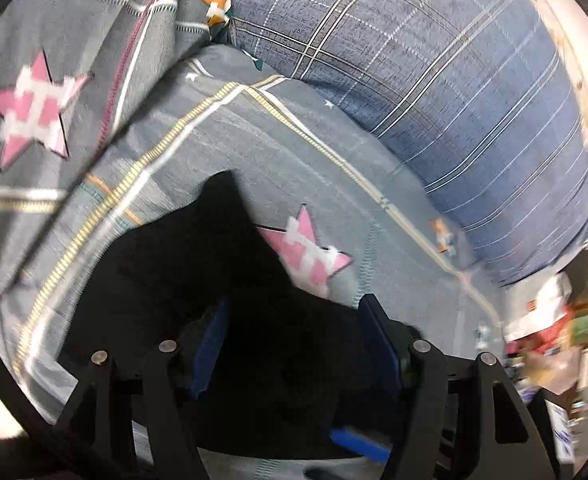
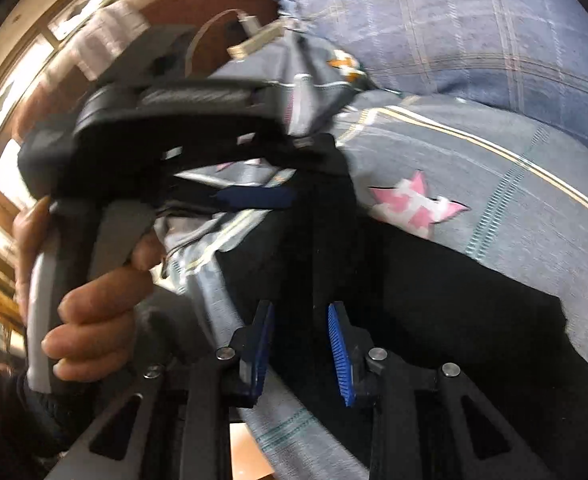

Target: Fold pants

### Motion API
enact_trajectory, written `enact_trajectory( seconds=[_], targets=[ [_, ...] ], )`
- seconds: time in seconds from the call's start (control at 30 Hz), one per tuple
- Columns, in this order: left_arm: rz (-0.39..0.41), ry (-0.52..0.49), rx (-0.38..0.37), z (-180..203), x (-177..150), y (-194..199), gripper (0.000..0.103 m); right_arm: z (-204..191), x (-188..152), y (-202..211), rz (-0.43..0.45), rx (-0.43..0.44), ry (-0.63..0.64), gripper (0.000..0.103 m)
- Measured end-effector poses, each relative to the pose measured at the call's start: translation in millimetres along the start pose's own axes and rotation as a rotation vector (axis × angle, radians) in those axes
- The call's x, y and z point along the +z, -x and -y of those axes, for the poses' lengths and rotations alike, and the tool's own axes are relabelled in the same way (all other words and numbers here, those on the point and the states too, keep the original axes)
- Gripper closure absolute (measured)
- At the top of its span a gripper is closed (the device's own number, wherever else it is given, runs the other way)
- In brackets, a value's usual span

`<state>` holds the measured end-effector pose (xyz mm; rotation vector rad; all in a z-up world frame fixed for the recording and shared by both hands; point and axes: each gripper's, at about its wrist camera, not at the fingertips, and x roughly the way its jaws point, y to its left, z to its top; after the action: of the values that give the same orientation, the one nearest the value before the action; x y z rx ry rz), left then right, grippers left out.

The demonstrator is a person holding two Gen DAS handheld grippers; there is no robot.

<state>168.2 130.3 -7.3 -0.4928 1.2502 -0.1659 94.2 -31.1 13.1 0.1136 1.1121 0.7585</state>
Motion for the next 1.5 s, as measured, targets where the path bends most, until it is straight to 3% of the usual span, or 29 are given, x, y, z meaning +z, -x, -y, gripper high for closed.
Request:
enact_trajectory(
  seconds=[0.1,0.17,0.27,0.4,0.47,0.57,0.67,0.73,0.83,0.97,1.1,1.2,1.33,1.4,1.47,1.5],
  targets=[
    [-0.021,0.013,0.096,-6,-1,-10,0.034,-8,-7,-1,-0.002,0.048,0.032,0.073],
    [-0.031,0.067,0.112,-20,-2,-12,0.036,-9,-10,-3,-0.008,0.046,0.037,0.073],
    [-0.029,0.11,0.081,-36,-8,-6,0.063,-3,-12,-9,-0.024,0.008,-0.007,0.073],
    [-0.029,0.111,0.09,-38,-20,-3,0.076,4,-6,17,0.07,0.03,-0.079,0.072],
    [-0.021,0.107,0.085,-38,-27,2,0.076,7,-3,23,0.088,0.023,-0.093,0.07],
    [-0.015,0.097,0.053,-44,-35,12,0.076,15,1,15,0.067,-0.011,-0.115,0.043],
    [-0.004,0.095,0.013,-55,-40,22,0.073,17,-1,-3,0.034,-0.001,-0.124,0.043],
    [0.024,0.085,0.004,-65,-45,30,0.059,9,-6,-12,0.016,0.05,-0.112,0.043],
    [0.079,0.154,-0.052,-83,-48,39,0.056,-14,-17,-18,-0.004,0.065,-0.034,0.043],
    [0.049,0.198,-0.126,-86,-47,35,0.04,-35,-32,-19,-0.033,0.035,0.02,0.044],
    [0.045,0.167,-0.093,-74,-45,32,0.04,-22,-30,-5,0.027,0.025,-0.036,0.043],
    [0.056,0.173,-0.103,-73,-43,33,0.04,-9,-14,3,0.091,-0.068,-0.089,0.043],
    [0.082,0.196,-0.129,-75,-37,37,0.039,0,0,-20,0.049,-0.108,-0.077,0.043],
    [0.082,0.2,-0.116,-74,-33,34,0.039,-5,1,-33,0.019,-0.055,-0.053,0.054],
    [0.088,0.201,-0.096,-73,-32,34,0.039,-21,-3,-37,0.012,-0.07,0.015,0.068],
    [0.092,0.205,-0.082,-73,-32,34,0.039,-30,-7,-39,0.008,-0.101,0.05,0.069]
  ],
)
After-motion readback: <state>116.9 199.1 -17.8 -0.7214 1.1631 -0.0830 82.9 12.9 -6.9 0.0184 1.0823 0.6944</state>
